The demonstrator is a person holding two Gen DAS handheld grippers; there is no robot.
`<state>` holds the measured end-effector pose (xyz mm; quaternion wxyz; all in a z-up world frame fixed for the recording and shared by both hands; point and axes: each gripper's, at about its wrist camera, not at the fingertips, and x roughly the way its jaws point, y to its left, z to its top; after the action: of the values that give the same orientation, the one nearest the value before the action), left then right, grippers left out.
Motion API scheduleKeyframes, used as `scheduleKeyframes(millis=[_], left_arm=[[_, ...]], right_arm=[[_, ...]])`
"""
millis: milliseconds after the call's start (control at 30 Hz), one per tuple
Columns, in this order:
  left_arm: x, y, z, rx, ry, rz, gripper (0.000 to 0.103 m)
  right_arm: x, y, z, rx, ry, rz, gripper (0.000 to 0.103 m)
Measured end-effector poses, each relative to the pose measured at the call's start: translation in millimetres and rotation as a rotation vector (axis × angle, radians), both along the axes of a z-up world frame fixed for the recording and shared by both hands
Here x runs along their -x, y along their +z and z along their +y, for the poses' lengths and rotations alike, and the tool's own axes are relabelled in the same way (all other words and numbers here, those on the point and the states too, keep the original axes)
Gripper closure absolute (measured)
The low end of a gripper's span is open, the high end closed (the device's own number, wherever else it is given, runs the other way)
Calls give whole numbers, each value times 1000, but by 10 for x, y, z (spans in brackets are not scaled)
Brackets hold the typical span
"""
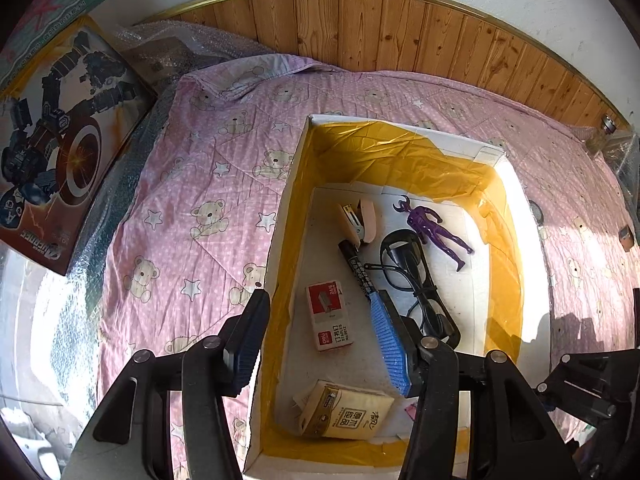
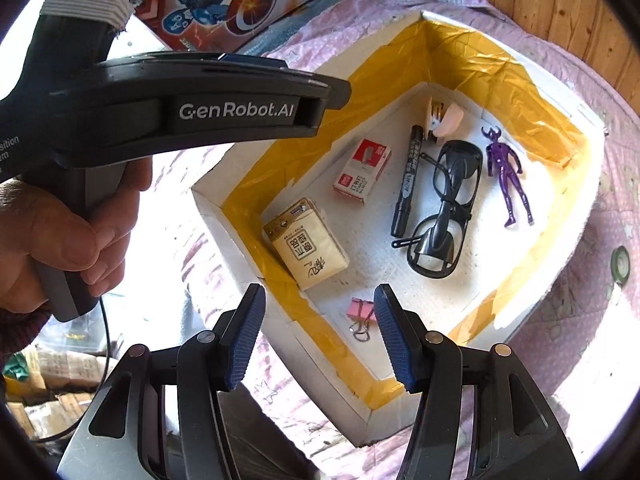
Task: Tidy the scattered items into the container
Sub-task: 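Withdraw both tools from the box and move them over the bedspread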
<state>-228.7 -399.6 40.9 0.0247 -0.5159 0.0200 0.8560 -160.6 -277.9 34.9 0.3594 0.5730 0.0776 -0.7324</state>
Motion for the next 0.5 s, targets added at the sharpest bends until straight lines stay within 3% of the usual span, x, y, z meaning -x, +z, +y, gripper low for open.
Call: scheduleKeyframes(millis=[233, 500], left_arm=[[-190, 223, 135, 11, -21, 46, 49], [-445, 427, 394, 24, -66, 104, 49]], right_arm=[[-134, 120, 320, 45, -62, 92, 43], [-440, 291, 755, 177, -159, 205, 43]])
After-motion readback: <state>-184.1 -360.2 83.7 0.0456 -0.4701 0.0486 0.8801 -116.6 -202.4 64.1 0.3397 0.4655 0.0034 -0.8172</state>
